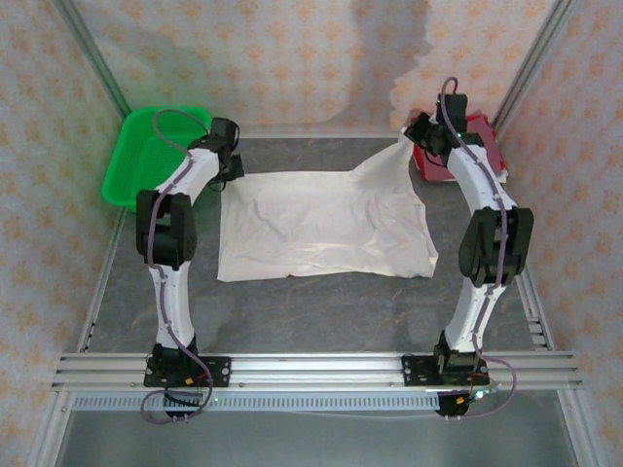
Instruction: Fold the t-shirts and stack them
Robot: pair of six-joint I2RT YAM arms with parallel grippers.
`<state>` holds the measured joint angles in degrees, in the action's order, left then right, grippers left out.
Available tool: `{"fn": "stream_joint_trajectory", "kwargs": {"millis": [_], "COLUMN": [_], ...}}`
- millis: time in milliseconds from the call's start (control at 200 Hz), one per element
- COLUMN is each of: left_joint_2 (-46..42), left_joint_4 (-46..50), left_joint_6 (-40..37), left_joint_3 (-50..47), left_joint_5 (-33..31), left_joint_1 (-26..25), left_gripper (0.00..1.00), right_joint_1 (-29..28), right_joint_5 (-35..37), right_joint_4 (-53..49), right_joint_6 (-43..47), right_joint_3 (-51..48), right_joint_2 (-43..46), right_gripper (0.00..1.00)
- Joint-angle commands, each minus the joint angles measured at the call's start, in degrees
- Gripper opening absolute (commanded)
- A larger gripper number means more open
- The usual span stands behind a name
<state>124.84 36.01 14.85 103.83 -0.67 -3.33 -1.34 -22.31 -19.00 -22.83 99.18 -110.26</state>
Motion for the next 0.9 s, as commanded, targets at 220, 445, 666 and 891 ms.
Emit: {"fn": "stream_joint_trajectory", "kwargs": {"millis": [220, 445, 666, 891], "left_joint_2": [-6.48, -8.97, -10.26, -11.05], "left_joint_4": [-6.23, -7.34, -7.97, -6.82], "left_joint_6": [-2.02, -2.43, -2.28, -2.19], "left_joint_3": [-10.43, -13.22, -17.34, -18.83], "left_joint_5": [-2.56, -1.97, -2.06, -1.88], "left_joint_1": [0.17, 0.00, -0.09, -0.71], "left_gripper": [0.00, 0.00, 0.00, 0.00], "right_joint_1": [-0.77, -1.02, -1.20, -1.29], "right_joint_5": [2.81, 3.18, 4.26, 4.86], "right_joint_4": [6.93, 6.53, 6.91, 7.03], "right_joint_6": [-0.88, -0.77, -0.97, -1.19], "right_joint_3": [-14.53, -17.95, -22.31, -24.23], "right_joint_2": [10.89, 14.57, 17.03, 17.66], "right_gripper": [0.00, 0.00, 0.00, 0.00]}}
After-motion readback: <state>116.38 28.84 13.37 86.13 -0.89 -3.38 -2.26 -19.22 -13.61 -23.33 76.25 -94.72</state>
